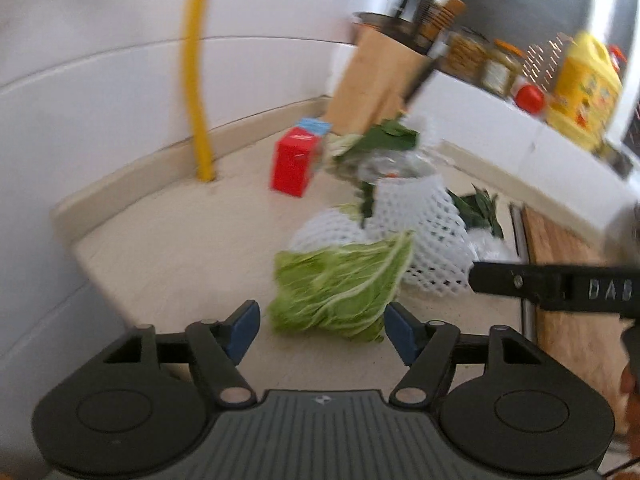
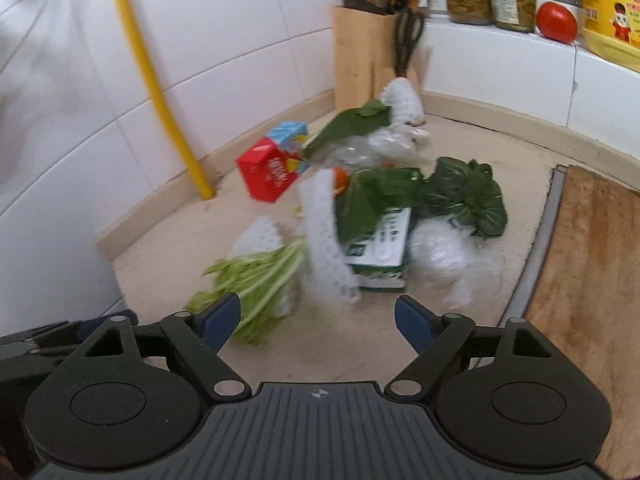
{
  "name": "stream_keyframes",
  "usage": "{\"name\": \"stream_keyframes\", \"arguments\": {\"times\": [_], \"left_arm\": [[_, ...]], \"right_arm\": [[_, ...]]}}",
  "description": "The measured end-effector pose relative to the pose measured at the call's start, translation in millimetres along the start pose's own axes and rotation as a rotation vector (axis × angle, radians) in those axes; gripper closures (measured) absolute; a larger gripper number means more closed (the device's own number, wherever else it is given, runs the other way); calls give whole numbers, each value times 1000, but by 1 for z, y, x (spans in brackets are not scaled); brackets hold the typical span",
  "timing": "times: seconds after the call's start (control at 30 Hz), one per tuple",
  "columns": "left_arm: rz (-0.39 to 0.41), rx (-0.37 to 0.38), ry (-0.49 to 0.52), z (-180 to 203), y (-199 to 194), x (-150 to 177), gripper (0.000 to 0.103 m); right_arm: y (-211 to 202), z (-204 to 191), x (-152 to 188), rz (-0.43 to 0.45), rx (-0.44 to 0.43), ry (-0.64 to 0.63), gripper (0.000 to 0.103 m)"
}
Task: Collect trash
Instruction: 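Move both tools back to the counter pile, then grasp cabbage leaves with the left gripper while the right gripper grasps a white foam net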
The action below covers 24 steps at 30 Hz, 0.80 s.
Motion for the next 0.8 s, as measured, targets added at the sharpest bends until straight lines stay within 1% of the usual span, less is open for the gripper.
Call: {"name": "stream_keyframes", "arguments": {"times": [0.07,0.2,0.23,0.33,0.4,0.47,0.5,0.53,0.57,0.6,0.63,0.67,0.7,0.73,0.77,0.8], "left_arm": [[10,-1,59,10,8,-5,40],[9,-3,133,23,23,-12,38],[4,2,148,26,27,-12,36],[-12,0,199,37,43,-12,34],[-22,-19,237,43,52,-11,33],[-40,-35,238,44,61,-11,33],[-51,-26,220,44,65,-10,35],[-69,-9,194,43,67,-10,44],[-100,22,159,41,69,-10,48],[-119,38,128,38,70,-10,51],[-127,47,103,35,68,-11,57],[-137,60,81,31,65,-11,61],[-147,79,57,27,60,-11,65],[-157,101,30,25,56,-11,67],[-167,124,1,22,50,-11,68],[-171,137,-12,20,44,-10,71]], "right_arm": [[4,9,-4,0,-5,11,14],[8,22,-10,-5,-21,32,14],[10,26,-11,-7,-28,39,14],[15,34,-13,-14,-49,59,13],[19,38,-14,-24,-65,68,13],[22,41,-15,-27,-78,67,13],[24,43,-16,-29,-84,69,13],[25,44,-16,-31,-90,70,13],[27,45,-17,-32,-98,65,13],[28,45,-17,-29,-101,57,14],[28,44,-18,-24,-103,42,15],[29,43,-19,-25,-108,29,20],[29,42,-20,-26,-116,14,31],[29,41,-20,-28,-129,6,38],[29,39,-21,-35,-147,2,53],[31,38,-21,-47,-164,0,67]]}}
Point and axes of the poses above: each gripper's, at about its wrist camera, not at the fingertips, and y roughly the way its jaws point, z to its right, x to its underside, the point moved 8 cm from there along y, roughly the way its jaws point, and after that the axes turned 11 degrees about -x, right-handed, at the moved point
